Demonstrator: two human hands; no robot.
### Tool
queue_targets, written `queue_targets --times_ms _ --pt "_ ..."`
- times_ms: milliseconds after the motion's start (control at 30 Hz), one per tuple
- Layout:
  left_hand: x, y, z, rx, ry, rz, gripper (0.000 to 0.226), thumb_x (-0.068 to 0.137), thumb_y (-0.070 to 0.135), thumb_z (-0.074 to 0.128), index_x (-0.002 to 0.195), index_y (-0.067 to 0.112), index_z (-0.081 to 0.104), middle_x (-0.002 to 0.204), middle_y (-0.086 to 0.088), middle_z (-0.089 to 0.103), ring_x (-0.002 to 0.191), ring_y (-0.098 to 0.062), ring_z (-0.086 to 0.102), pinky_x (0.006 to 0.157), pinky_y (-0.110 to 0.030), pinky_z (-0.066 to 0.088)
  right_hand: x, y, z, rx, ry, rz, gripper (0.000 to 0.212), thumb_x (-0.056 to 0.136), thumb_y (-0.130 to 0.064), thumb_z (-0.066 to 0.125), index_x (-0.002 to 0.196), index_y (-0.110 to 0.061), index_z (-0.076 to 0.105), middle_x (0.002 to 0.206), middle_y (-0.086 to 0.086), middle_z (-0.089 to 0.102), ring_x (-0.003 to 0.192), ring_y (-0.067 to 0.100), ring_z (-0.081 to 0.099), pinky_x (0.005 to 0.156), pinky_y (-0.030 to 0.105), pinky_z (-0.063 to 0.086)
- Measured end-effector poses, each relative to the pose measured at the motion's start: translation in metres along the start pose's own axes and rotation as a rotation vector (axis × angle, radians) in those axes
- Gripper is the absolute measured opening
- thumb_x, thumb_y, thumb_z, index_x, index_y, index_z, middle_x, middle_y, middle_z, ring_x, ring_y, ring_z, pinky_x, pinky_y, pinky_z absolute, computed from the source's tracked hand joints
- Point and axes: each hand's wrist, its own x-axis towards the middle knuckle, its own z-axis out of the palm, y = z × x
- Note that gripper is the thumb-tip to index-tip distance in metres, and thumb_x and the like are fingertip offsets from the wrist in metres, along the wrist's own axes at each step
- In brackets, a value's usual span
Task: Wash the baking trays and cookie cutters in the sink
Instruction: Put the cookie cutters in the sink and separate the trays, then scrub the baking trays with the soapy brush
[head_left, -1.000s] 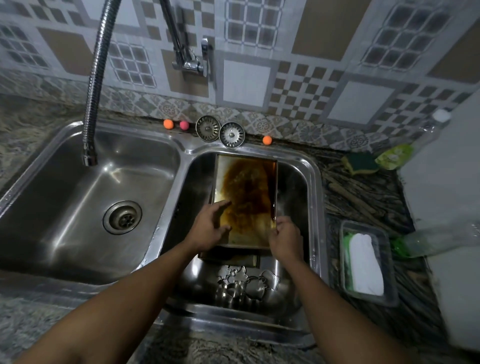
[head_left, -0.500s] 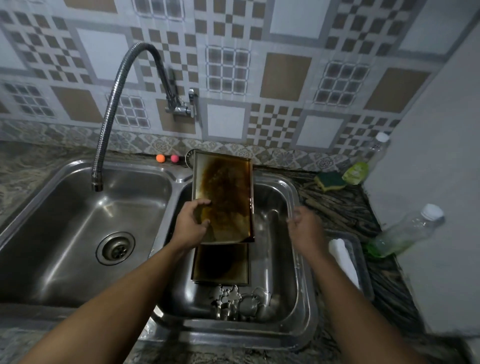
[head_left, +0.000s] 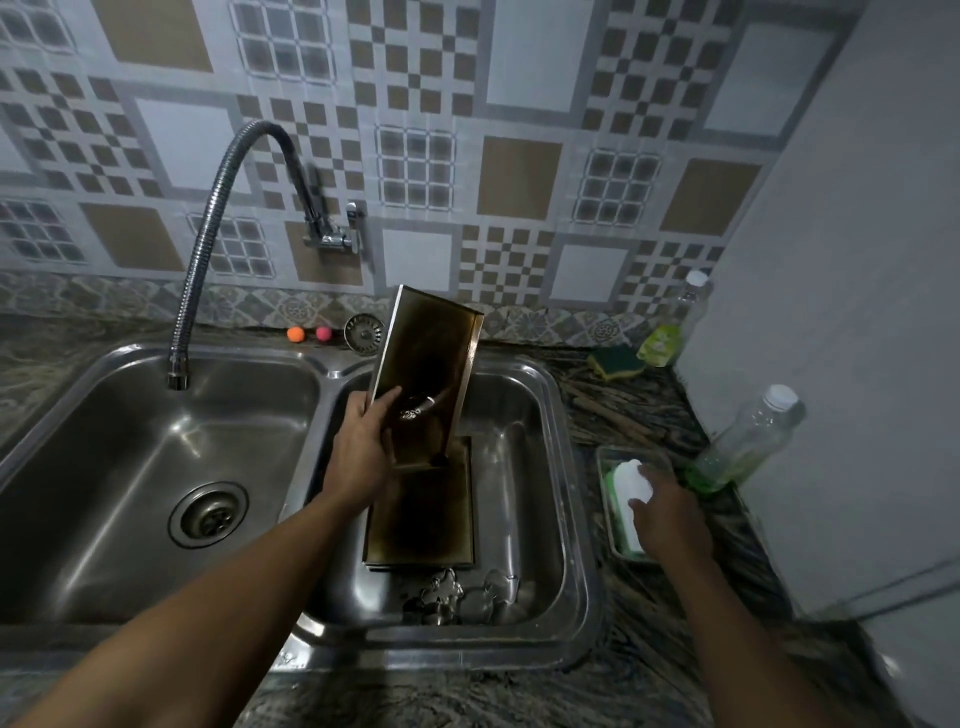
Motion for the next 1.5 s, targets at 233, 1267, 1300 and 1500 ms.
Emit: queue_targets --times_ms 233,1267,1300,1500 --pt "-0.001 0.003 -0.004 0.047 0.023 0.065 0.058 0.090 -0.006 0.051 0.143 0.018 0.047 0.126 -0.005 0.044 0.101 -0.005 0.044 0.086 -0.023 0.045 -0.009 0.002 0.000 -0.004 0.120 -0.019 0.040 0.094 -0.020 0.061 0.134 -0.019 0.057 0.123 0.017 0.062 0.108 0.035 0.061 0.081 0.036 0.051" --pt "0.005 -0.002 -0.011 0.141 0.072 0.133 0.059 0.085 -0.008 0.061 0.139 0.014 0.051 0.121 -0.010 0.047 0.089 -0.025 0.059 0.068 -0.038 0.057 0.001 -0.021 -0.018 0.072 0.307 -0.118 0.035 0.097 -0.023 0.054 0.130 -0.012 0.062 0.109 0.022 0.056 0.098 0.041 0.057 0.077 0.041 0.046" --pt "0.005 -0.002 -0.012 0.140 0.071 0.131 0.059 0.086 -0.007 0.062 0.140 0.015 0.050 0.121 -0.010 0.047 0.089 -0.025 0.059 0.067 -0.038 0.057 0.001 -0.021 -0.018 0.071 0.304 -0.115 0.035 0.097 -0.023 0.054 0.130 -0.012 0.062 0.109 0.022 0.056 0.099 0.041 0.057 0.078 0.041 0.046" --pt "0.005 -0.002 -0.008 0.117 0.082 0.141 0.058 0.086 -0.008 0.058 0.139 0.015 0.051 0.123 -0.010 0.047 0.089 -0.026 0.061 0.067 -0.039 0.058 0.000 -0.015 -0.019 0.091 0.293 -0.086 0.035 0.097 -0.024 0.054 0.130 -0.014 0.062 0.115 0.020 0.057 0.102 0.039 0.058 0.081 0.043 0.049"
